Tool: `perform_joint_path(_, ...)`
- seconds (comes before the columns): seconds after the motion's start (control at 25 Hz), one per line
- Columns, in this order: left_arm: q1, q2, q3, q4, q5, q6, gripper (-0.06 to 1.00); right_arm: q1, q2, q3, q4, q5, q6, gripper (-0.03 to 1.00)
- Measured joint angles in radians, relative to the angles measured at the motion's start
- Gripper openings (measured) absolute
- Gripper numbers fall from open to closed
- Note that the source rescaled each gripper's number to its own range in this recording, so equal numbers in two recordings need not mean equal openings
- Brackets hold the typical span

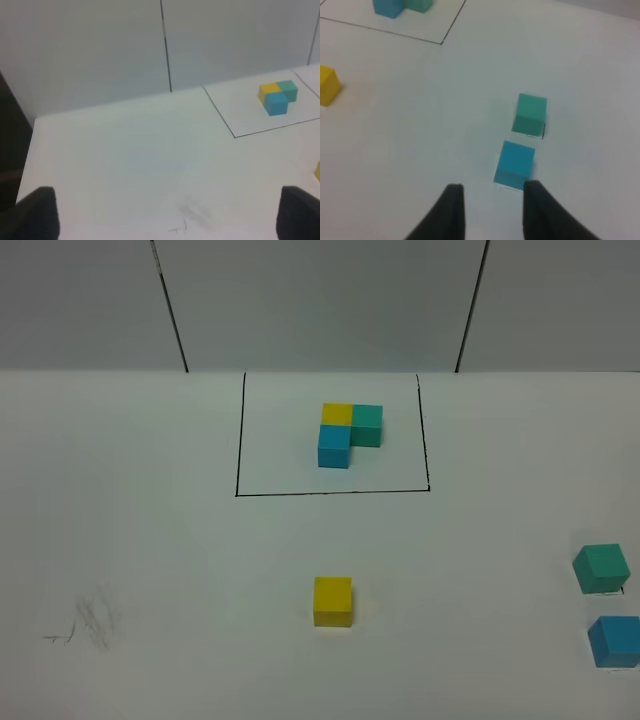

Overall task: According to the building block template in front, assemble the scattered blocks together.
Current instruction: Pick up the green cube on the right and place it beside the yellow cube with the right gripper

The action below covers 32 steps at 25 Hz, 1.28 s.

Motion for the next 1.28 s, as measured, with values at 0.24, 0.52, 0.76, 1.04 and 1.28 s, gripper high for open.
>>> perform_joint_path(0.24, 0.127, -0.054, 0.246, -0.029, -0.076, -0.064, 0.88, 0.000, 0.000, 0.000, 0.000, 0.000, 0.000, 0.00)
perform_joint_path(0.52, 0.176, -0.055, 0.405, -0.089, -0.112, -0.082, 0.87, 0.000, 0.000, 0.000, 0.000, 0.000, 0.000, 0.00)
perform_joint_path(0.76, 0.177, -0.055, 0.418, -0.094, -0.106, -0.118, 0.84, 0.000, 0.000, 0.000, 0.000, 0.000, 0.000, 0.00)
perform_joint_path(1.04, 0.177, -0.055, 0.418, -0.094, -0.106, -0.119, 0.65, 0.000, 0.000, 0.000, 0.000, 0.000, 0.000, 0.00)
perform_joint_path(1.28, 0.177, -0.055, 0.419, -0.094, -0.106, -0.119, 0.44, 0.000, 0.000, 0.000, 0.000, 0.000, 0.000, 0.00)
